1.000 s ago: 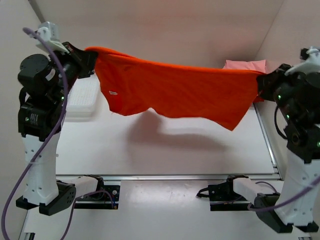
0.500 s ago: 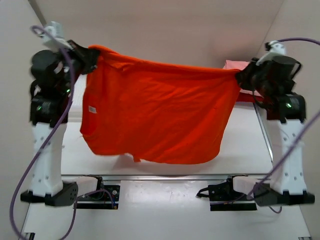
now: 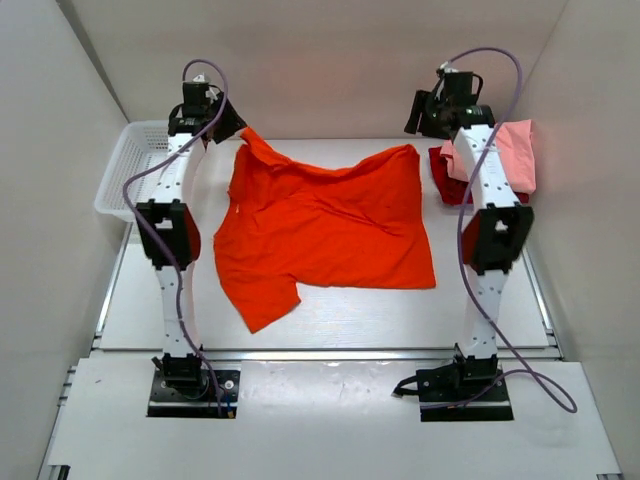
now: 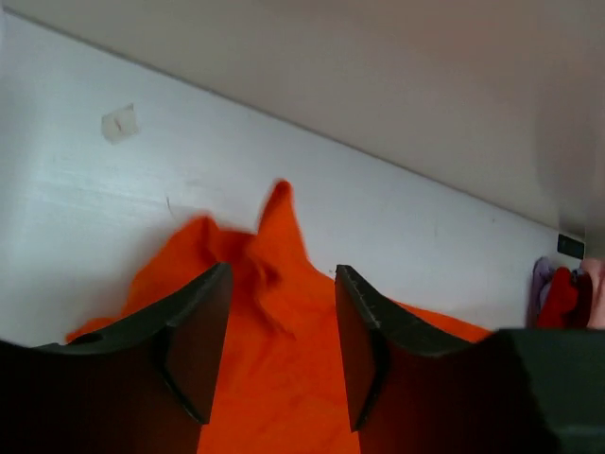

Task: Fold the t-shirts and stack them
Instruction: Flatten out the tshirt, then grap the side of the flattened tshirt closest away from the robot with both arms

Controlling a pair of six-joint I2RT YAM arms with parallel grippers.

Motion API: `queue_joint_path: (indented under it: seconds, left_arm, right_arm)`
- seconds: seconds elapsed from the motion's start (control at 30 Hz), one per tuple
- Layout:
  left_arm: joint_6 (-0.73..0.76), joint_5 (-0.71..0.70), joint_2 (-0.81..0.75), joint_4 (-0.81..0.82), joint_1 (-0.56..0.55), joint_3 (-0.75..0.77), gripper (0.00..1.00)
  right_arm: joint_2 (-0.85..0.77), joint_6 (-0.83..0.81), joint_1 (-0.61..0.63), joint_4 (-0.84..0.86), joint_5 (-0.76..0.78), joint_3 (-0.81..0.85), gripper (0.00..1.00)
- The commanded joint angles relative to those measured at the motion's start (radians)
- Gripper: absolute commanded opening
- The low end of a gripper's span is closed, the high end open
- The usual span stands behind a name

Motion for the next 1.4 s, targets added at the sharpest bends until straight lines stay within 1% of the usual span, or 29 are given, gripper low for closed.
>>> queue_joint_path:
  seconds: [0.0,0.03,0.07,0.1,0.13,0.17,0.2,0.23,0.27,0.3,0.33,0.37,0.43,0.5,0.53,0.6,0.7,0.73,0.77,0.8,0.9,1.0,1.17,1.2,1.23,1.33,1.37]
  left_arm:
    - [-0.075,0.075,0.109,-0.120,0.065,0.318,0.60]
    - [-0.067,0.099,0.127,-0.173,0.067,0.349,0.60]
    - [-0.028,0.104,0.116,-0.196,0.062,0.354,0.61]
    - [0.026,0.103,0.071,-0.234,0.053,0.302,0.62]
    - [0.055,0.078,0.039,-0.244,0.053,0.185,0.63]
    - [0.101,0.060,-0.059,-0.226,0.004,0.096,0.62]
    - [0.108,0.057,-0.113,-0.151,-0.017,-0.130,0.63]
    - [0.111,0.057,-0.320,-0.024,-0.021,-0.392,0.64]
    - [0.097,0.061,-0.383,0.094,-0.030,-0.636,0.64]
    - [0.076,0.070,-0.500,0.139,-0.033,-0.736,0.64]
    - [0.065,0.075,-0.582,0.180,-0.028,-0.884,0.63]
    - [0.078,0.098,-0.648,0.173,-0.034,-0.980,0.63]
    - [0.097,0.103,-0.700,0.150,-0.053,-1.094,0.63]
    - [0.138,0.078,-0.789,0.106,-0.117,-1.207,0.65]
    - [0.160,0.067,-0.826,0.090,-0.131,-1.226,0.65]
    - [0.168,0.018,-0.877,0.078,-0.172,-1.324,0.65]
    - [0.152,0.026,-0.946,0.084,-0.173,-1.424,0.65]
    - [0.148,0.027,-0.966,0.077,-0.168,-1.474,0.64]
    - [0.148,0.026,-0.972,0.077,-0.171,-1.485,0.65]
    - [0.146,0.017,-0.978,0.070,-0.174,-1.507,0.64]
    - [0.149,0.003,-1.021,0.049,-0.177,-1.547,0.69]
    - [0.157,-0.028,-1.079,0.021,-0.170,-1.582,0.68]
    - [0.166,-0.048,-1.118,-0.017,-0.186,-1.625,0.68]
    - [0.165,-0.055,-1.110,-0.019,-0.192,-1.637,0.68]
    - [0.160,-0.057,-1.109,-0.023,-0.199,-1.643,0.68]
    - [0.163,-0.062,-1.089,-0.042,-0.229,-1.616,0.70]
    - [0.174,-0.063,-1.078,-0.048,-0.223,-1.613,0.67]
  right_arm:
    - [0.179,-0.004,-0.040,-0.205,0.083,0.426,0.65]
    - [0.135,0.019,-0.053,-0.190,0.085,0.326,0.68]
    - [0.074,0.019,-0.054,-0.166,0.090,0.193,0.69]
    - [0.039,0.034,-0.057,-0.143,0.105,0.120,0.70]
    - [-0.030,0.030,-0.057,-0.095,0.123,-0.035,0.69]
    - [-0.111,0.027,-0.052,-0.039,0.139,-0.195,0.70]
    - [-0.154,0.033,-0.038,-0.015,0.140,-0.271,0.69]
    - [-0.225,0.031,-0.026,0.052,0.180,-0.417,0.69]
    - [-0.280,0.039,-0.021,0.064,0.185,-0.537,0.68]
    - [-0.334,0.047,-0.008,0.071,0.201,-0.637,0.68]
    - [-0.377,0.054,0.008,0.083,0.215,-0.732,0.68]
    - [-0.411,0.060,0.020,0.078,0.231,-0.814,0.68]
    - [-0.436,0.083,0.038,0.084,0.231,-0.888,0.68]
    - [-0.498,0.112,0.058,0.103,0.222,-1.038,0.69]
    - [-0.512,0.111,0.054,0.114,0.221,-1.061,0.70]
    - [-0.552,0.146,0.060,0.127,0.203,-1.170,0.71]
    - [-0.597,0.166,0.049,0.167,0.157,-1.273,0.72]
    - [-0.612,0.180,0.042,0.178,0.153,-1.301,0.71]
    - [-0.621,0.191,0.034,0.196,0.148,-1.315,0.72]
    - [-0.620,0.203,0.031,0.203,0.101,-1.339,0.71]
    - [-0.606,0.211,0.040,0.223,0.094,-1.367,0.71]
    - [-0.569,0.209,0.051,0.226,0.106,-1.370,0.71]
    - [-0.545,0.231,0.069,0.224,0.137,-1.375,0.71]
    - [-0.543,0.237,0.068,0.215,0.137,-1.375,0.71]
    - [-0.532,0.247,0.068,0.210,0.169,-1.373,0.69]
    - [-0.548,0.272,0.063,0.189,0.214,-1.372,0.67]
    - [-0.551,0.272,0.062,0.181,0.214,-1.375,0.67]
